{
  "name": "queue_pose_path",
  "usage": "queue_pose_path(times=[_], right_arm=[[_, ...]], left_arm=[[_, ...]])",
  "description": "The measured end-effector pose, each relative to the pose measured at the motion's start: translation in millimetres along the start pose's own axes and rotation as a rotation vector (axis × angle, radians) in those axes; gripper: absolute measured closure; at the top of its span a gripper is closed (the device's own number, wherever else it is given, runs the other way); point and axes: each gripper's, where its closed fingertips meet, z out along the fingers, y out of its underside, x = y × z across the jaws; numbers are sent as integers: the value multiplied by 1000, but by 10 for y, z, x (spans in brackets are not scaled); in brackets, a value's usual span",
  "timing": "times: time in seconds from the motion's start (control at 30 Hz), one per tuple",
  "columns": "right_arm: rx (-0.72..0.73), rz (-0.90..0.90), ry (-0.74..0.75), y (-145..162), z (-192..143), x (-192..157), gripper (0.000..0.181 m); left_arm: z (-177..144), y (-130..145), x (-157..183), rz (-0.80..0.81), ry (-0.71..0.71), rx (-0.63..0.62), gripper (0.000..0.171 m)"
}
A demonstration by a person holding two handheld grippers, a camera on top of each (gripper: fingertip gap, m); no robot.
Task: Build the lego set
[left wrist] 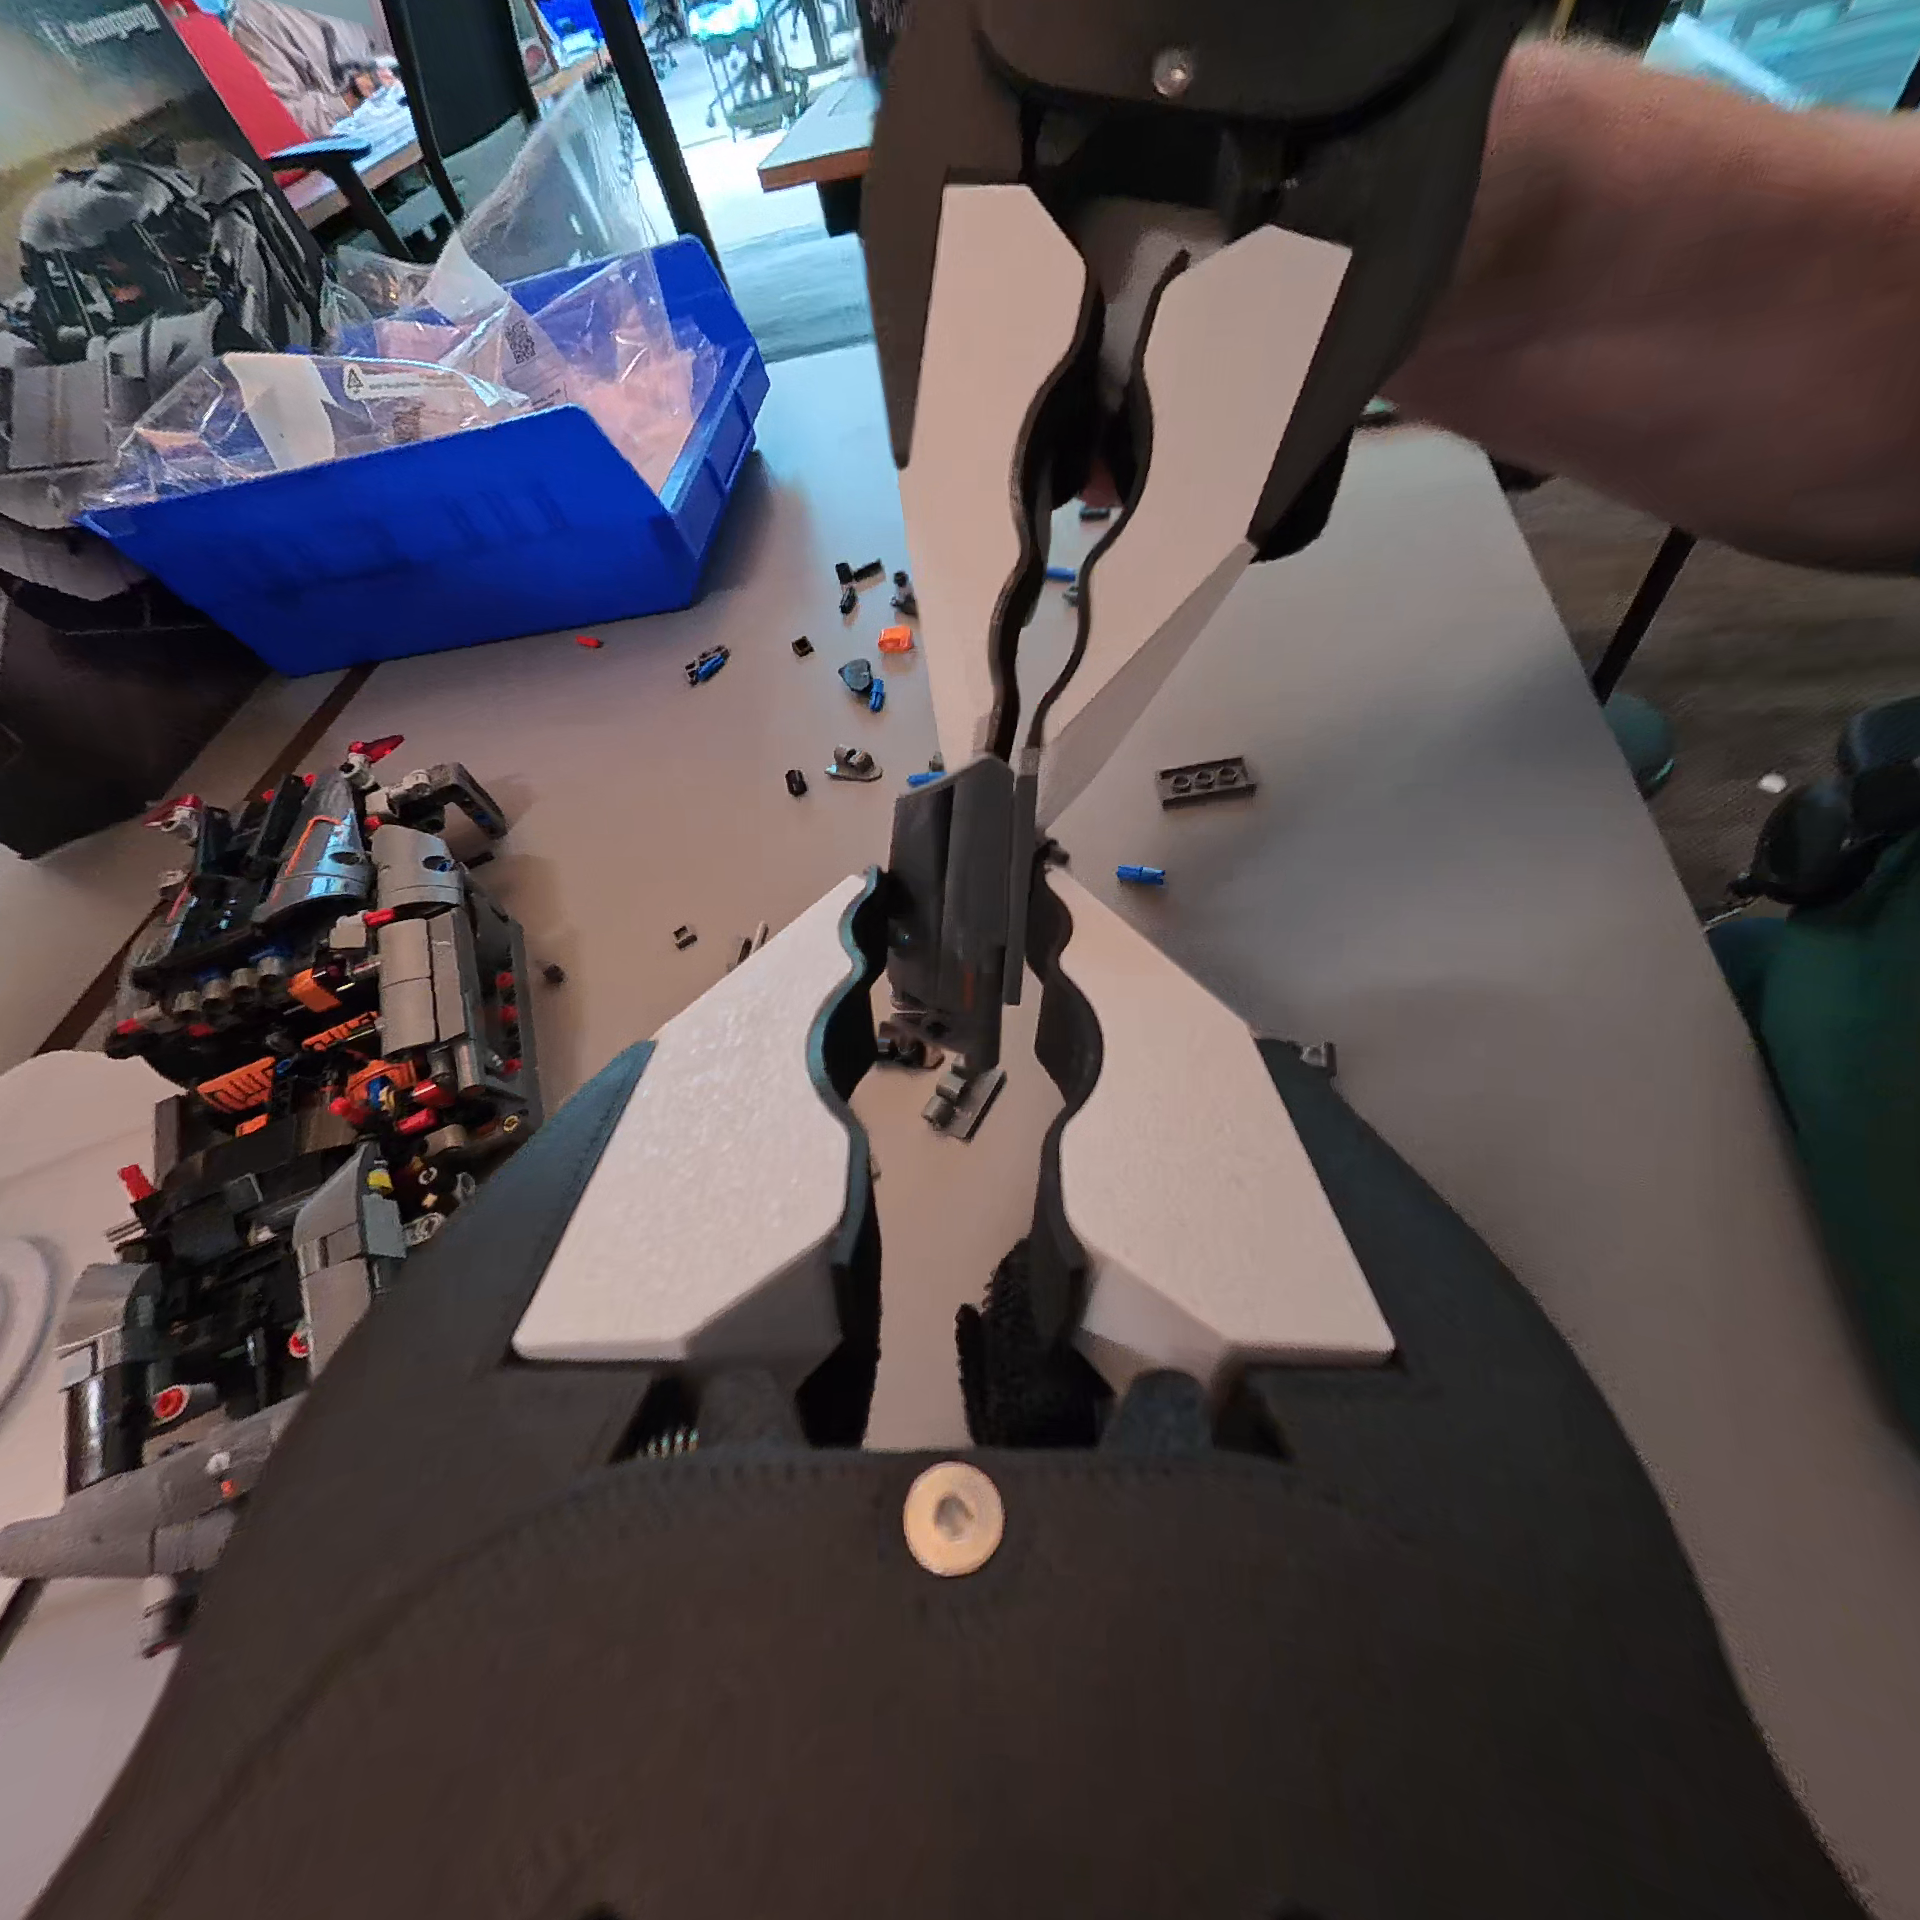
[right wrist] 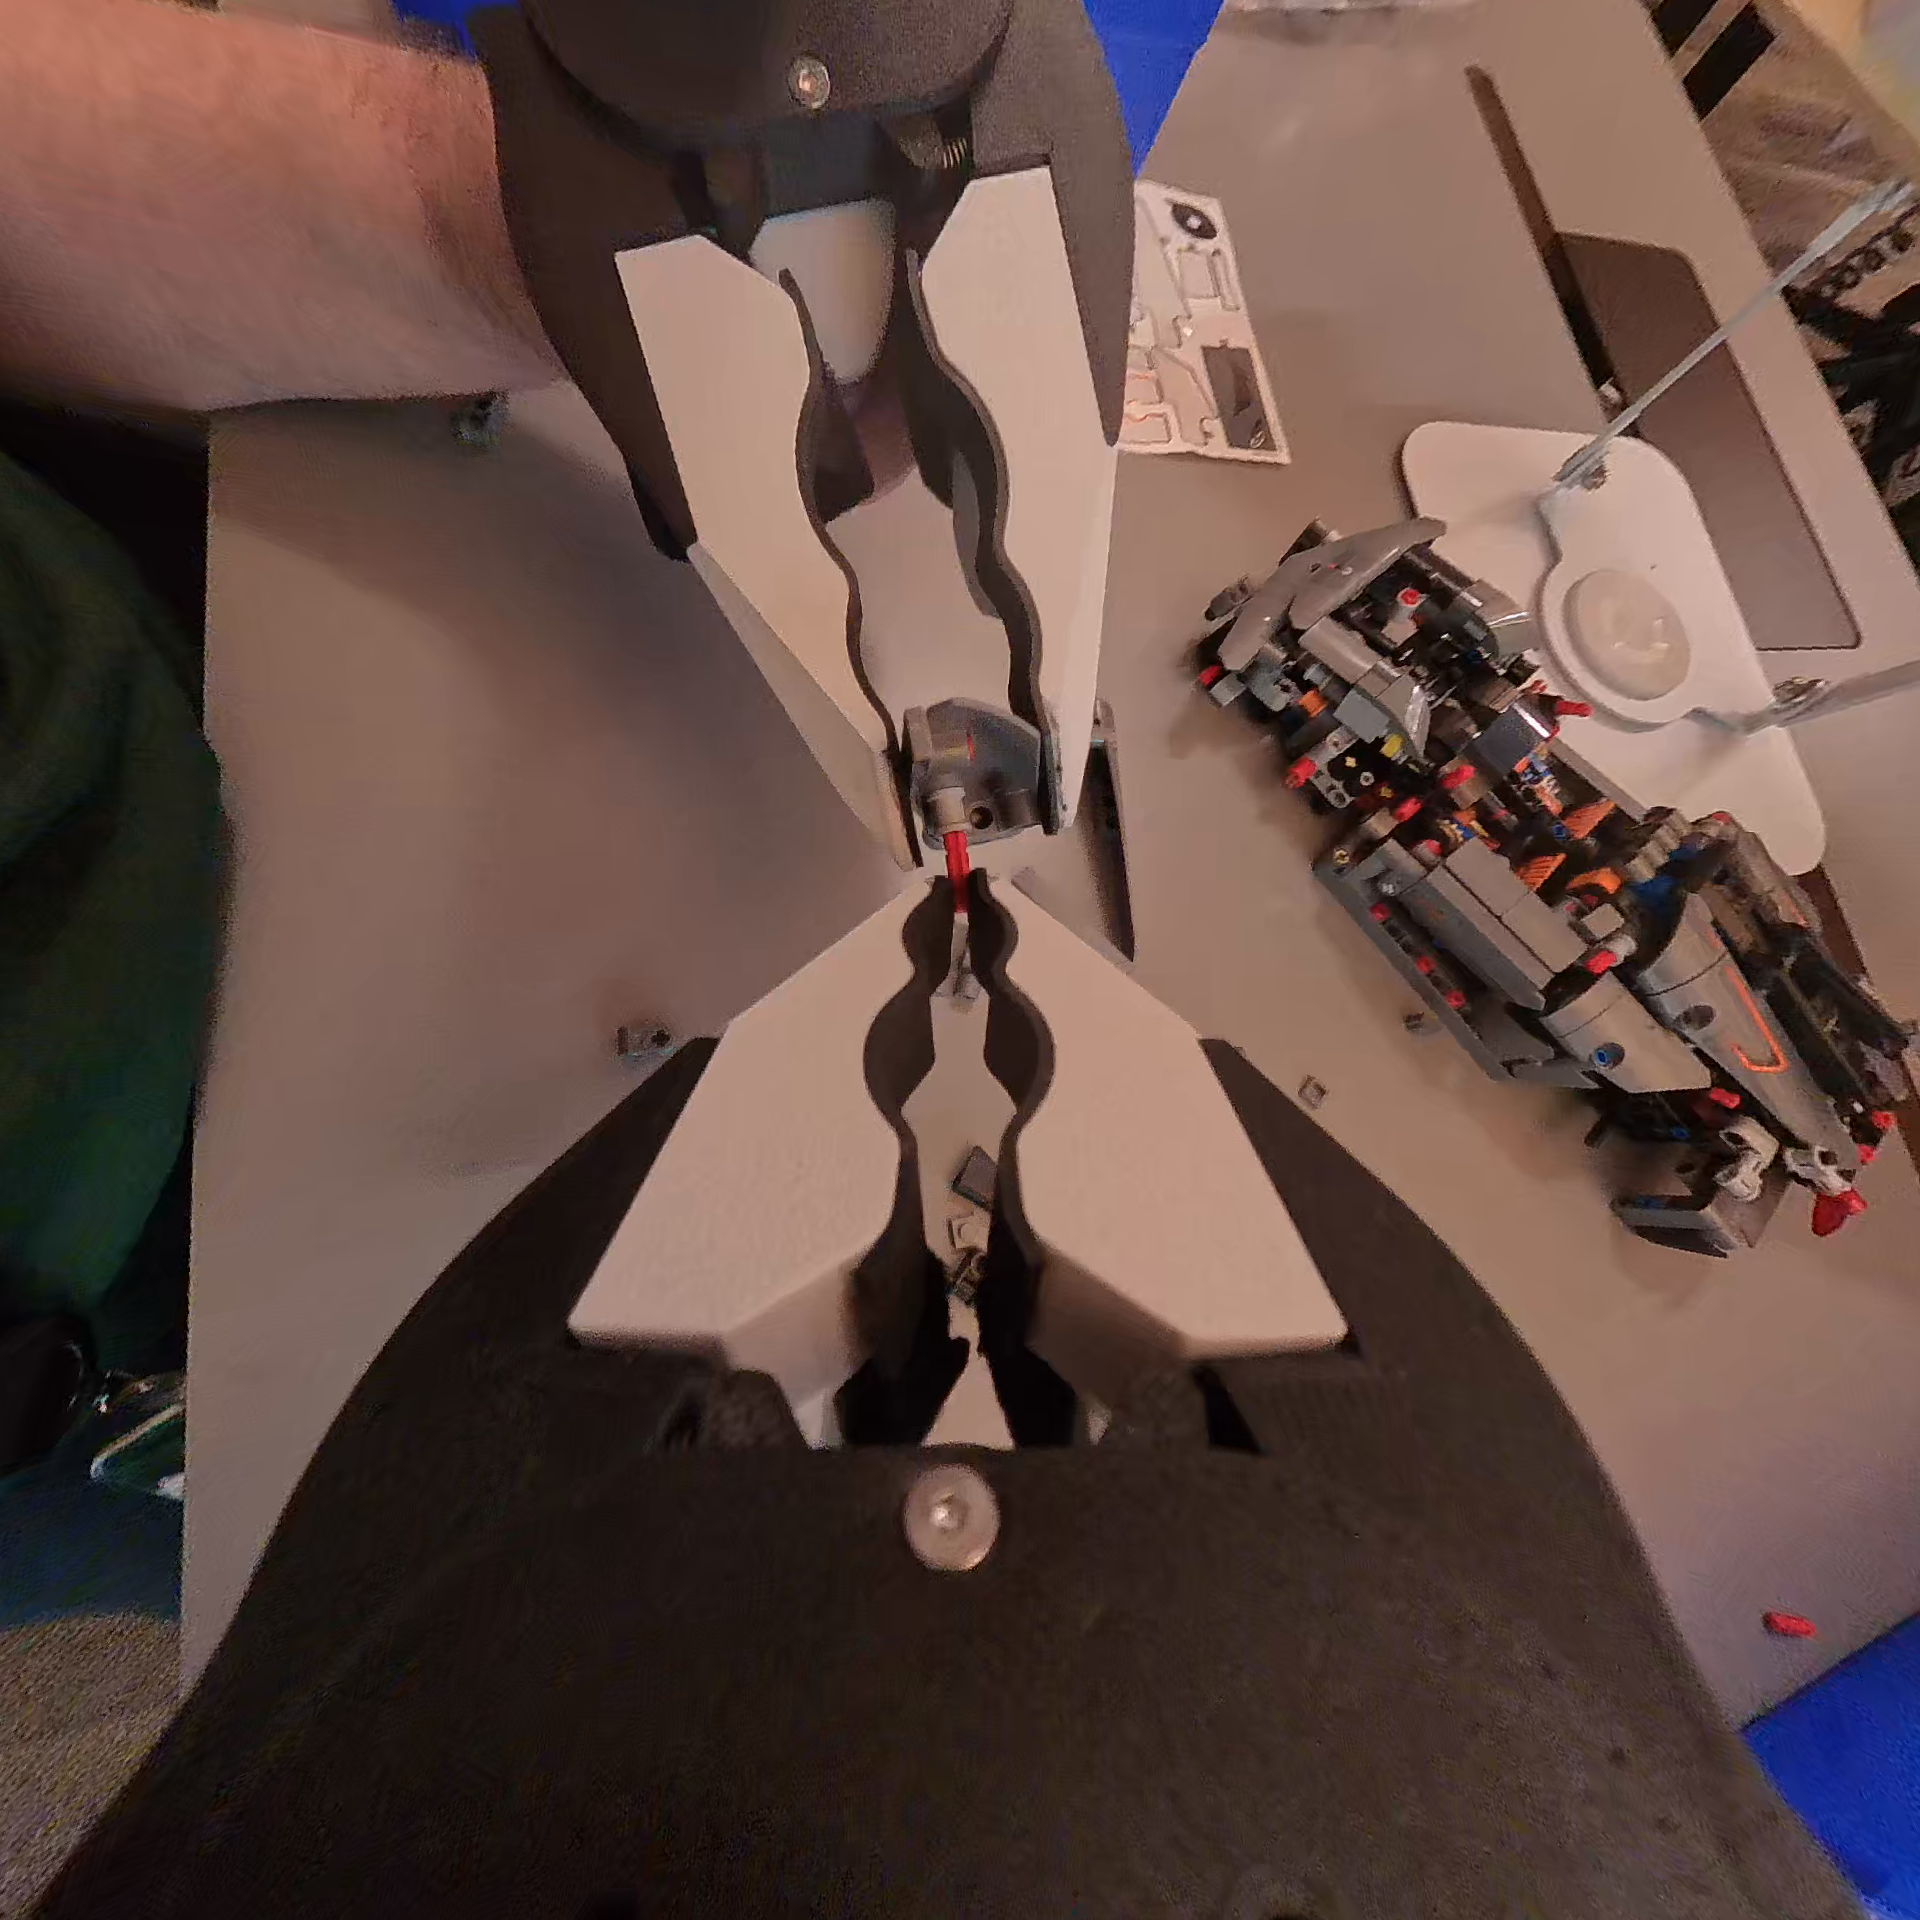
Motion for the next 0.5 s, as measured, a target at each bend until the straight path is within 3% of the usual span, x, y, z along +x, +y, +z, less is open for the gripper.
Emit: queue_pose_path(times=[0.5], right_arm=[[80, 131, -269, -50, -17, -63, 181]], left_arm=[[4, 21, 57, 180, -65, -64, 147]])
